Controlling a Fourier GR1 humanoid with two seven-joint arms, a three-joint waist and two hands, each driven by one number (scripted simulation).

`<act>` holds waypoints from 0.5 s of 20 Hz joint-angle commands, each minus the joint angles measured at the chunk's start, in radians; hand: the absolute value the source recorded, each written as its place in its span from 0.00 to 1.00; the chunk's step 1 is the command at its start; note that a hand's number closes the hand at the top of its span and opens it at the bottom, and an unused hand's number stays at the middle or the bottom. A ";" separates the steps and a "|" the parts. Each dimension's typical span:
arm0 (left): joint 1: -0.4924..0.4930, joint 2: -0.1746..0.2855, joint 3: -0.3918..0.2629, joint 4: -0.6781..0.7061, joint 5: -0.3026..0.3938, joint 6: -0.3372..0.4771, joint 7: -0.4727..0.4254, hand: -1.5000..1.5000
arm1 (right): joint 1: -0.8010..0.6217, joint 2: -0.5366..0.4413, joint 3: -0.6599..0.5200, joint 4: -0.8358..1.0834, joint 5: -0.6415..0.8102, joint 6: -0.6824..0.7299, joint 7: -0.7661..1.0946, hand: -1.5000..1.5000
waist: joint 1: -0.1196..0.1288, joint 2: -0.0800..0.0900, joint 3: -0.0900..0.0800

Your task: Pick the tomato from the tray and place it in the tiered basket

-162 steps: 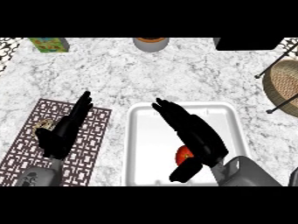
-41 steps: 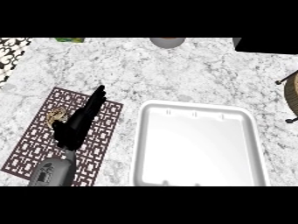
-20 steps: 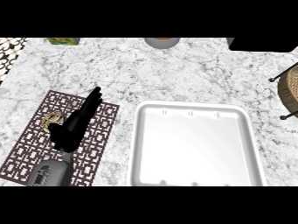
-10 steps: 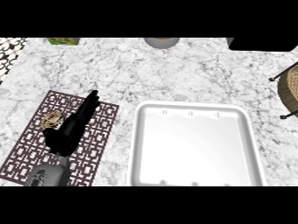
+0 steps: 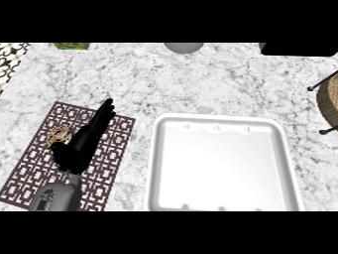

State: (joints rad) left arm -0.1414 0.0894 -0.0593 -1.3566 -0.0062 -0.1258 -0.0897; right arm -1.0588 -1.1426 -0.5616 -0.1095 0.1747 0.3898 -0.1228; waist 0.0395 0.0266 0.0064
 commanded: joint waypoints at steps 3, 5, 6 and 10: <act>0.026 -0.007 -0.003 0.007 -0.010 0.011 -0.015 0.50 | 0.084 -0.115 -0.118 0.045 -0.107 0.029 -0.041 0.00 | -0.009 0.005 0.006; -0.007 0.004 0.022 0.000 0.002 0.015 -0.012 0.50 | 0.124 -0.145 -0.142 0.057 -0.130 0.069 -0.062 0.00 | -0.025 0.005 0.009; 0.023 0.018 0.018 -0.017 0.015 -0.013 -0.015 0.50 | 0.150 -0.164 -0.141 0.061 -0.129 0.088 -0.062 0.00 | -0.018 0.003 0.009; 0.017 0.014 0.025 -0.009 0.019 -0.011 -0.022 0.50 | 0.219 -0.195 -0.140 0.058 -0.127 0.156 -0.093 0.00 | -0.028 0.005 0.012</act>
State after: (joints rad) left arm -0.1301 0.0960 -0.0459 -1.3630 0.0008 -0.1272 -0.1032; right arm -0.9049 -1.2964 -0.6887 -0.0593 0.0589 0.4849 -0.1924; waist 0.0194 0.0317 0.0157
